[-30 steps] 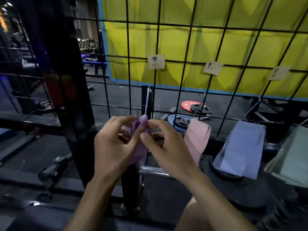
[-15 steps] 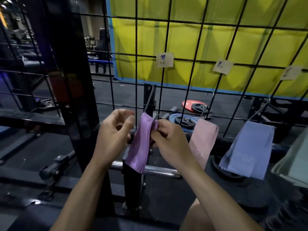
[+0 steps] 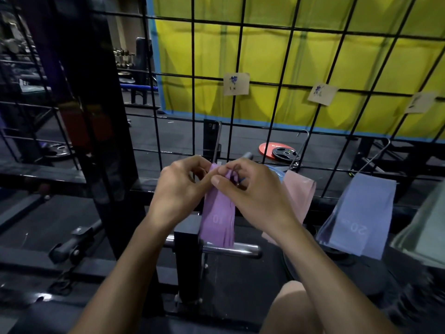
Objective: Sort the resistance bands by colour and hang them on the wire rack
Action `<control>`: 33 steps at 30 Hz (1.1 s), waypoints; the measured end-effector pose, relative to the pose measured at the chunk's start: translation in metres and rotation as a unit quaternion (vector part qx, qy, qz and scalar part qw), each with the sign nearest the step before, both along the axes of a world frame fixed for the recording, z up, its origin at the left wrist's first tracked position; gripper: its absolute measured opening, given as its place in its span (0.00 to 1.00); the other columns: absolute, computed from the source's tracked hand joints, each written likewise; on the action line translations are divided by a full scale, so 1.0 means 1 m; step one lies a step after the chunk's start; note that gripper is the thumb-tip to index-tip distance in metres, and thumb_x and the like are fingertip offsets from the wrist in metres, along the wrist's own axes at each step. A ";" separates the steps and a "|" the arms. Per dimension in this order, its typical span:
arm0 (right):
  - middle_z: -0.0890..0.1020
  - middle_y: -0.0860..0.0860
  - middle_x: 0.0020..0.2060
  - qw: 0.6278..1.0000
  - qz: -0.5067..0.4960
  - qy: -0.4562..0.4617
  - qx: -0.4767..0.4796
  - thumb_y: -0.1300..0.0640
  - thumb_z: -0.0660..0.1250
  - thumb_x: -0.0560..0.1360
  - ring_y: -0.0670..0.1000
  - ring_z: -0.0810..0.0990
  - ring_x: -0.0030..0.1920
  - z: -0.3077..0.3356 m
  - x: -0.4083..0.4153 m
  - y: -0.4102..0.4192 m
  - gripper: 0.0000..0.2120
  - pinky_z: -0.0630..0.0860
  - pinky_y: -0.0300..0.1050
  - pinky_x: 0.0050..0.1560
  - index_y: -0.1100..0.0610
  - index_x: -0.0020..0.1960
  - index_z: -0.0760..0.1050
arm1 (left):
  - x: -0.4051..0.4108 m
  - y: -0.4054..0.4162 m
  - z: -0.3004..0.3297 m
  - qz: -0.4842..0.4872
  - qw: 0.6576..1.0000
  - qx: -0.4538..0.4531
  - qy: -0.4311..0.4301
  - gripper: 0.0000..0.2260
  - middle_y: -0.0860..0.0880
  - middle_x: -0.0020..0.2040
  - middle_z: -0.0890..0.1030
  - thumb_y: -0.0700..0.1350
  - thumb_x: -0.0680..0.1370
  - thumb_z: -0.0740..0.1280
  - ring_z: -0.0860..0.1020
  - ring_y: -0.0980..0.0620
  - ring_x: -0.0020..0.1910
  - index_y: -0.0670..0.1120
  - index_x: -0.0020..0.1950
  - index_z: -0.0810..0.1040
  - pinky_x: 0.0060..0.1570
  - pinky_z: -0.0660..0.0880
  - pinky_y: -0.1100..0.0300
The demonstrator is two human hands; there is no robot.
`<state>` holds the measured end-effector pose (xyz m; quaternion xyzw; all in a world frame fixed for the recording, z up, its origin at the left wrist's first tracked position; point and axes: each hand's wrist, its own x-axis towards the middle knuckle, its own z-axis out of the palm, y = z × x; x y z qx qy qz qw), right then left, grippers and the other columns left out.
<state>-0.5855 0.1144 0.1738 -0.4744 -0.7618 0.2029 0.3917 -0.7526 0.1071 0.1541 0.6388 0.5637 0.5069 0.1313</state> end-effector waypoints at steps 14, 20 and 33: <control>0.86 0.44 0.36 1.000 0.018 0.006 -0.006 0.43 0.70 0.75 0.41 0.82 0.39 -0.002 0.005 0.010 0.10 0.79 0.45 0.42 0.50 0.46 0.77 | -0.004 0.004 0.002 -0.148 0.979 -0.059 -0.131 0.09 0.37 0.44 0.82 0.52 0.79 0.69 0.80 0.43 0.39 0.48 0.52 0.84 0.42 0.75 0.52; 0.82 0.46 0.31 0.999 -0.024 -0.026 0.008 0.44 0.69 0.76 0.46 0.80 0.38 -0.002 -0.001 0.012 0.12 0.74 0.43 0.37 0.52 0.43 0.75 | -0.006 0.006 -0.002 -0.111 0.987 -0.069 -0.089 0.10 0.46 0.43 0.85 0.55 0.79 0.68 0.83 0.50 0.40 0.51 0.53 0.84 0.38 0.78 0.53; 0.84 0.41 0.47 0.999 0.018 0.023 -0.026 0.45 0.74 0.73 0.34 0.79 0.42 -0.006 0.016 -0.007 0.18 0.74 0.29 0.42 0.48 0.60 0.75 | -0.009 -0.023 -0.013 0.147 0.971 0.071 0.172 0.15 0.51 0.57 0.82 0.50 0.79 0.70 0.81 0.50 0.50 0.50 0.65 0.79 0.48 0.80 0.51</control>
